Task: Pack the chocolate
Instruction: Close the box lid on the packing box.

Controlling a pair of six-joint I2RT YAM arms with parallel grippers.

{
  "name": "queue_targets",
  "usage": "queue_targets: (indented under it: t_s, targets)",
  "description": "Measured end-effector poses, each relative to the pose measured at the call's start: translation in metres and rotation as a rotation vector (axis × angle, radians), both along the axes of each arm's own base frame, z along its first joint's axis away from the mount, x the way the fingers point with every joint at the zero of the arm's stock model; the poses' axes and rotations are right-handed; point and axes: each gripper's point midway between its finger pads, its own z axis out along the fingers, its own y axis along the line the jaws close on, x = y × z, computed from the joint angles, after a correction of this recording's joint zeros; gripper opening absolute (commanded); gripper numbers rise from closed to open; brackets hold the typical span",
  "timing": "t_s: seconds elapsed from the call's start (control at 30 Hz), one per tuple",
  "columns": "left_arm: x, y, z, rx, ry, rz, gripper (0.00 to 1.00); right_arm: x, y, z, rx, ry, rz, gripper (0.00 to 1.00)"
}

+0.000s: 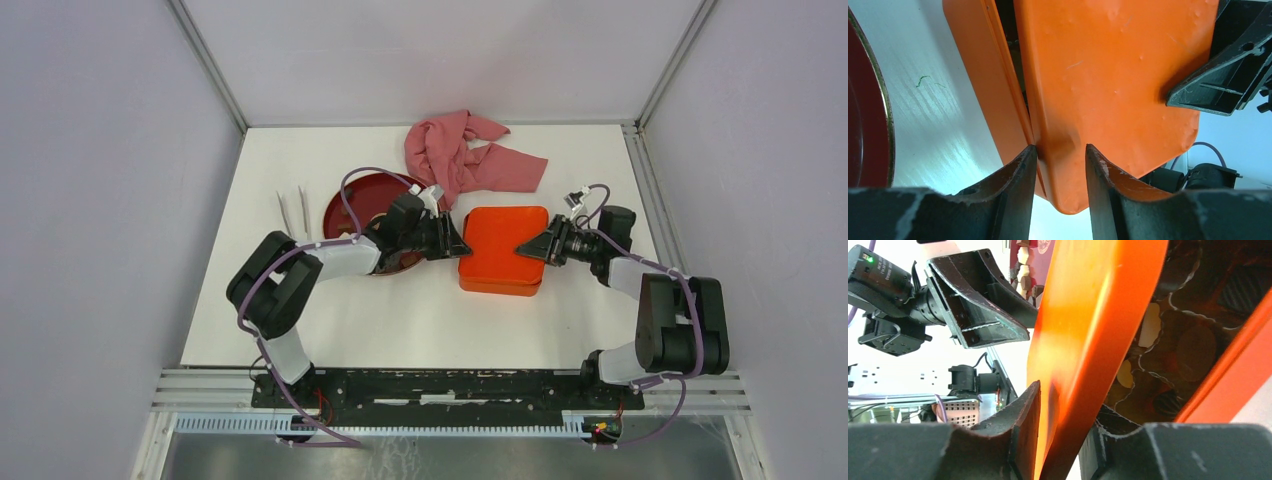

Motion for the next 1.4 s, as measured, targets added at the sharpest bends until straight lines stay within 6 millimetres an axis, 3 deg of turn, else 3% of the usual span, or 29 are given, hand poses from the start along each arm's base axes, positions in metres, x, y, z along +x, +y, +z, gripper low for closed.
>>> queue_targets:
  t_s: [0.5,0.7,0.83,0.93,1.03,1.2,1.3,1.4]
  targets:
    - [0.001,-0.001,-0.003,0.009,0.003,-0.010,0.47,0.004,-0.017,0.000,-0.144,-0.083,-0.006,0.46]
    - [0.001,-0.001,-0.003,0.008,0.004,-0.011,0.50,0.005,-0.018,0.005,-0.119,-0.094,-0.027,0.36]
    - [0.000,-0.002,-0.001,0.006,-0.001,-0.012,0.61,0.004,-0.020,0.009,-0.061,-0.084,-0.059,0.20]
    - [0.000,0.000,0.012,-0.008,-0.028,-0.004,0.67,0.004,-0.019,0.014,-0.020,-0.079,-0.068,0.16]
    - [-0.001,0.006,0.041,-0.047,-0.094,0.016,0.73,0.006,-0.017,0.022,0.013,-0.087,-0.073,0.15]
    - [-0.004,0.017,0.085,-0.124,-0.219,0.057,0.74,0.007,-0.012,0.031,0.070,-0.079,-0.076,0.15]
    - [-0.004,0.019,0.092,-0.143,-0.247,0.068,0.74,0.006,-0.006,0.038,0.109,-0.066,-0.072,0.15]
    - [-0.006,0.022,0.083,-0.139,-0.242,0.070,0.74,0.003,0.004,0.045,0.136,-0.059,-0.050,0.16]
